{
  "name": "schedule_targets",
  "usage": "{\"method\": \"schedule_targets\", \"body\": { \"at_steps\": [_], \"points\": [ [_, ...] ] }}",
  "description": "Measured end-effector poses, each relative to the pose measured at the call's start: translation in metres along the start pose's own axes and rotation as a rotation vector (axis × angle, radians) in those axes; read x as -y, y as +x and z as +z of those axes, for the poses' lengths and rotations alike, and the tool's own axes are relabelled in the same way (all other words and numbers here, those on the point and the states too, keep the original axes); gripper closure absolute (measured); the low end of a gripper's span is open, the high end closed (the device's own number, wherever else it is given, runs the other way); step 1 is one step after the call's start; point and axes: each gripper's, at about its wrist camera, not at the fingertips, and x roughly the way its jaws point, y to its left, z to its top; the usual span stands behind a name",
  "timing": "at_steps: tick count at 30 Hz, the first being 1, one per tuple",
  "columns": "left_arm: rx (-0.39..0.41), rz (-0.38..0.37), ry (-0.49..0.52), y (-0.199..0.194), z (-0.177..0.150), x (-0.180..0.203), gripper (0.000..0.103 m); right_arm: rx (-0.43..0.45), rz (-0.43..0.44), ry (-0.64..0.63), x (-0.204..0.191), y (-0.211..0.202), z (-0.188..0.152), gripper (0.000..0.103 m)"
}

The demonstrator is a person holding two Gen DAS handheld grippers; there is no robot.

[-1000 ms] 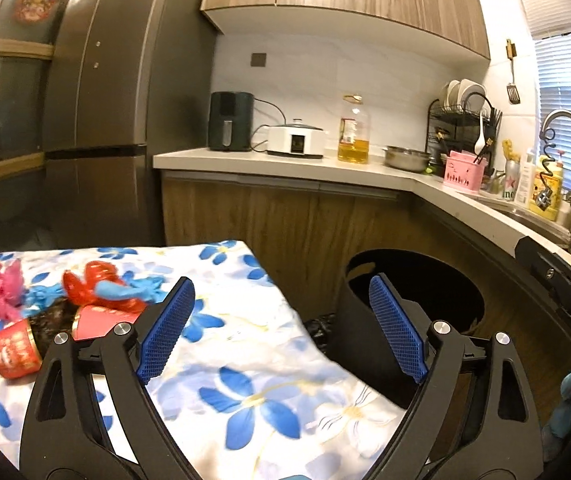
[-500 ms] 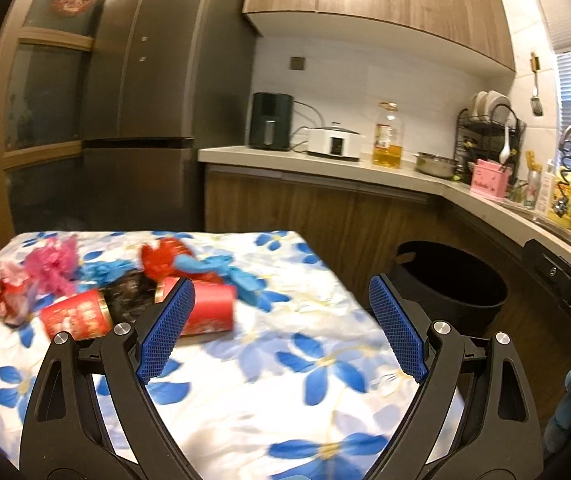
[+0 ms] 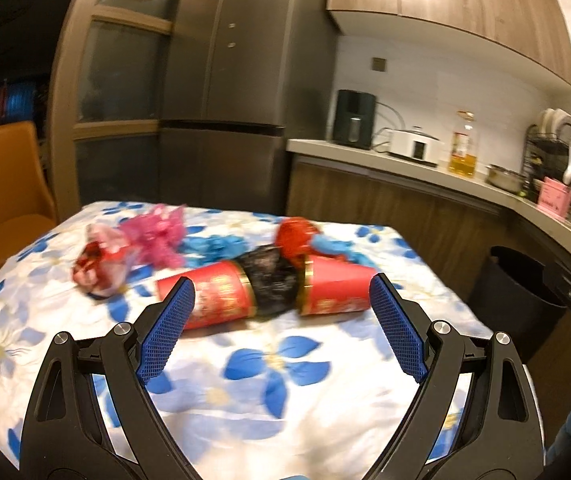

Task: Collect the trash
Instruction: 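Move both open tools back toward the table, then grasp the red-and-white snack bag with the left tool while the right tool grasps the red cup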

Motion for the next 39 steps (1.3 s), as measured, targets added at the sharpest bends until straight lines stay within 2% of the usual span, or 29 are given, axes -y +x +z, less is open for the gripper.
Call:
{"method": "schedule_targets", "body": {
  "at_steps": [7,14,18,20,28,39],
  "points": [
    [0.001,0.075,-0.029,-0.004,-0.004,-0.040,0.016,-0.063,0.093,-0.018,-0.035,0.026,-0.014,0.034],
    [-0.013,0.130,-0.065,-0.003,-0.006,-0.074,0.016,-0.102,0.176,-0.059,-0.080,0.058,-0.026,0.018],
    [-0.014,0.147,-0.075,-0.001,-0.004,-0.087,0.016,-0.131,0.201,-0.071,-0.099,0.080,-0.028,0.012],
    [-0.014,0.153,-0.083,0.000,-0.003,-0.094,0.016,-0.136,0.200,-0.084,-0.109,0.091,-0.029,0.007],
    [-0.022,0.162,-0.099,0.012,-0.001,-0.110,0.016,-0.194,0.167,-0.126,-0.132,0.136,-0.036,0.007],
    [-0.032,0.138,-0.099,0.027,0.001,-0.114,0.016,-0.278,0.126,-0.089,-0.129,0.170,-0.042,0.007]
  ]
}}
